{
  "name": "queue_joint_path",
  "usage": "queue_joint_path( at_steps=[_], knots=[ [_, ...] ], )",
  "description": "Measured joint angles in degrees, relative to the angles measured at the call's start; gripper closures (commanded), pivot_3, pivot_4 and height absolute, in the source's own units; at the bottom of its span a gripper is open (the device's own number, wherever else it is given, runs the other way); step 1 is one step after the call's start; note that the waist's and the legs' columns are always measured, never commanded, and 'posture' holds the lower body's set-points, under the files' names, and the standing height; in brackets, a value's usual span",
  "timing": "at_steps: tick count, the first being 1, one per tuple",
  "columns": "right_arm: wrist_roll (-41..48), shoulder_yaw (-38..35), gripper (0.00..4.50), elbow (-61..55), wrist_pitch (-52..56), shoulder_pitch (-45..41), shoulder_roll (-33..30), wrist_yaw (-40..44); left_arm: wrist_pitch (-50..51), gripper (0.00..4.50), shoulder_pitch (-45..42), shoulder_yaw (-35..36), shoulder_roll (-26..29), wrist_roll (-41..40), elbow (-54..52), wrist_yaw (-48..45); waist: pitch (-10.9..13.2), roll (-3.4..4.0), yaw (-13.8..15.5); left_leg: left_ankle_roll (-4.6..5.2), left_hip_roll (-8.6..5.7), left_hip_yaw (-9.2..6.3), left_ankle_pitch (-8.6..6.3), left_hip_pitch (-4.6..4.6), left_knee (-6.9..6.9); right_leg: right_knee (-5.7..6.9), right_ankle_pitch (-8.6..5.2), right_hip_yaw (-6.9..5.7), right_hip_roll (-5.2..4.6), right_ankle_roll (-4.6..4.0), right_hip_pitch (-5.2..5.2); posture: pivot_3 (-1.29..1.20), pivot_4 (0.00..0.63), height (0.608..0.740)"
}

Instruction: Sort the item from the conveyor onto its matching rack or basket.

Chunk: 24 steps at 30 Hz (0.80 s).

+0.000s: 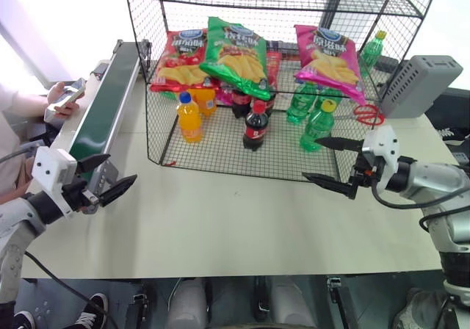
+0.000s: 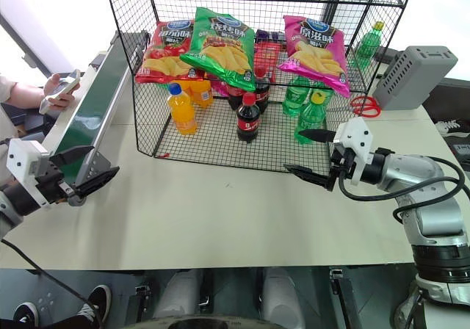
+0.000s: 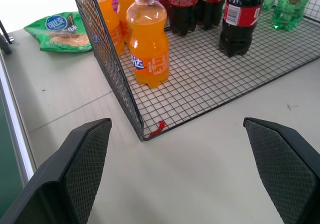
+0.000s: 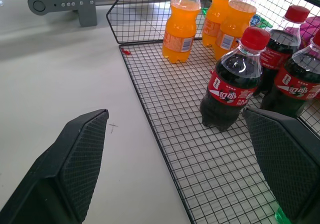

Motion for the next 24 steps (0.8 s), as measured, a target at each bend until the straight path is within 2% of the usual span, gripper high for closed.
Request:
queue_joint_path(
  at_steps=[24],
  knots=[
    [-3.2, 1.1, 0.04, 2.0, -4.5, 0.8, 0.0, -0.2, -4.8, 0.00, -2.7, -2.5, -0.7, 4.2, 4.5, -1.6, 0.0, 0.00, 0.0, 0.00, 0.00, 0.02, 0.00, 0.01, 0.01, 0.03, 0.01, 0.00, 0.00, 0.01, 0.00, 0.00, 0.150, 0.740]
  ],
)
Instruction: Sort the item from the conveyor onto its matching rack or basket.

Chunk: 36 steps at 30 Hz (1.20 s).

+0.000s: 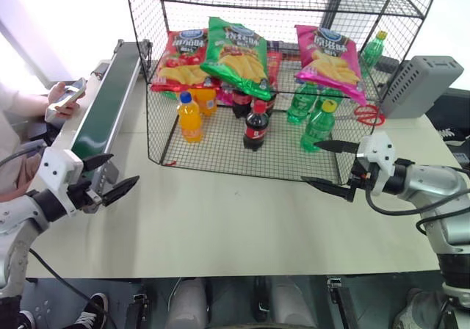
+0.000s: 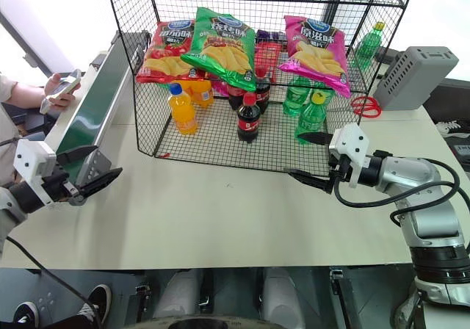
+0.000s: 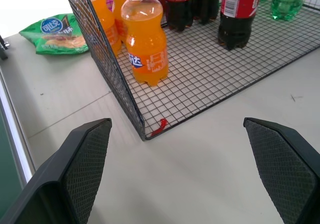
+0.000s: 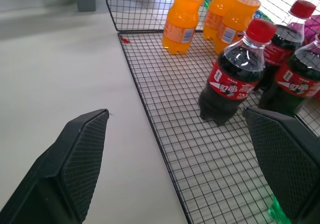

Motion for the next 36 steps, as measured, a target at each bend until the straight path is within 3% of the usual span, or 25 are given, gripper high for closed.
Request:
queue_joint_path(
  at_steps=[36],
  knots=[
    [-3.1, 2.5, 0.04, 7.1, -4.5, -5.7, 1.5, 0.9, -1.7, 0.00, 1.0, -1.1, -0.8, 0.4, -0.3, 0.9, 0.0, 0.00, 0.0, 0.00, 0.00, 0.00, 0.00, 0.02, 0.00, 0.03, 0.00, 0.00, 0.00, 0.00, 0.00, 0.00, 0.150, 0.740]
  ],
)
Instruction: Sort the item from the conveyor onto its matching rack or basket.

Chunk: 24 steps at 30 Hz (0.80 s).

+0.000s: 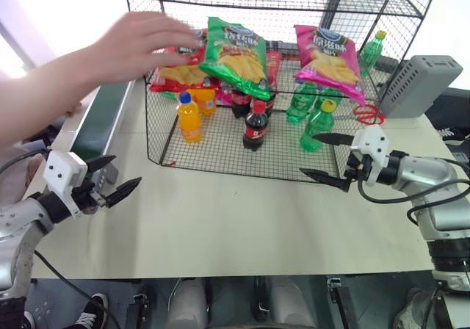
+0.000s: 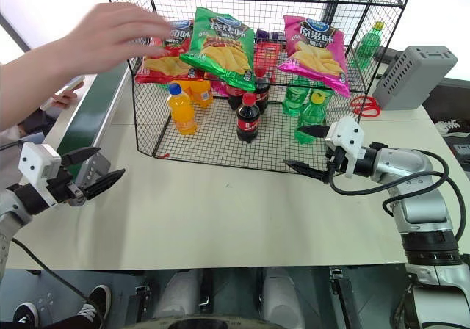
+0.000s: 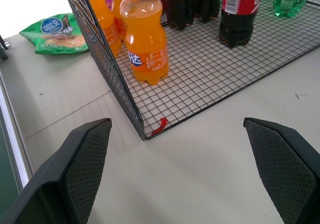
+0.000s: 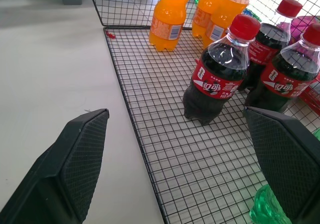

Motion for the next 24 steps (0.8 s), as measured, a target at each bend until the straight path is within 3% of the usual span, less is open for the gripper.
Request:
queue_joint_path(
  at_steps=[24],
  knots=[
    [-1.5, 0.0, 0.04, 0.5, -1.4, 0.5, 0.0, -0.1, -0.3, 0.00, -0.6, -0.4, 0.0, 1.3, 0.4, -0.1, 0.0, 0.00, 0.0, 0.00, 0.00, 0.01, 0.00, 0.00, 0.00, 0.01, 0.00, 0.00, 0.00, 0.00, 0.00, 0.00, 0.150, 0.740]
  ],
)
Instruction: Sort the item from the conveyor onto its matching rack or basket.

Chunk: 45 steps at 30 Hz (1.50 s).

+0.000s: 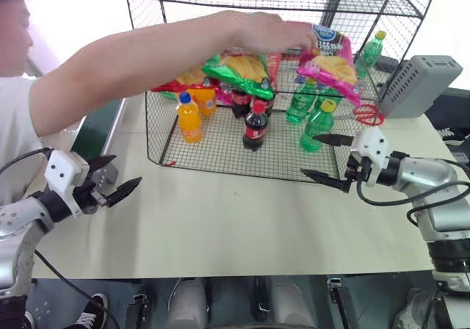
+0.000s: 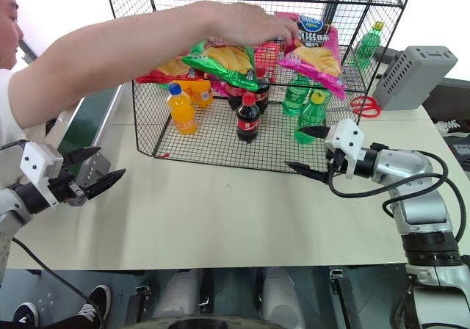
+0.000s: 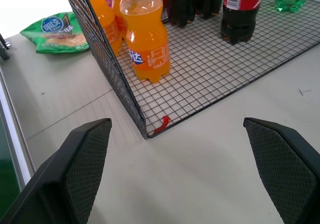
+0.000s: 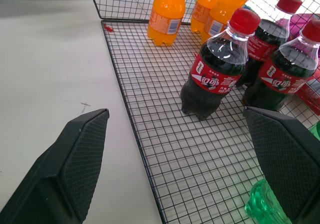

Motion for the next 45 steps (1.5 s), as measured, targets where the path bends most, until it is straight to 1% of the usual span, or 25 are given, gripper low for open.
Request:
queue_joint_path(
  at_steps=[13, 35, 45],
  knots=[
    [-0.4, 0.3, 0.04, 0.0, -0.3, 0.0, 0.0, -0.1, 1.5, 0.00, 0.0, -0.2, 0.0, -0.4, -0.2, -0.7, 0.0, 0.00, 0.0, 0.00, 0.00, 0.00, 0.00, 0.00, 0.00, 0.00, 0.00, 0.00, 0.00, 0.00, 0.00, 0.00, 0.150, 0.740],
    [-1.2, 0.5, 0.04, 0.0, -0.8, -0.1, 0.0, -0.1, 1.3, 0.00, 0.0, -0.2, 0.0, -0.3, -0.6, -1.2, 0.0, 0.00, 0.0, 0.00, 0.00, 0.00, 0.00, 0.00, 0.00, 0.00, 0.00, 0.00, 0.00, 0.00, 0.00, 0.00, 0.150, 0.740],
    [-1.2, 1.7, 0.04, 0.0, -1.3, -0.1, 0.0, 0.1, 0.2, 0.00, 0.2, -0.2, -0.1, -0.4, -0.6, -2.8, 0.0, 0.00, 0.0, 0.00, 0.00, 0.00, 0.00, 0.00, 0.00, 0.00, 0.00, 0.00, 0.00, 0.00, 0.00, 0.00, 0.150, 0.740]
  ],
)
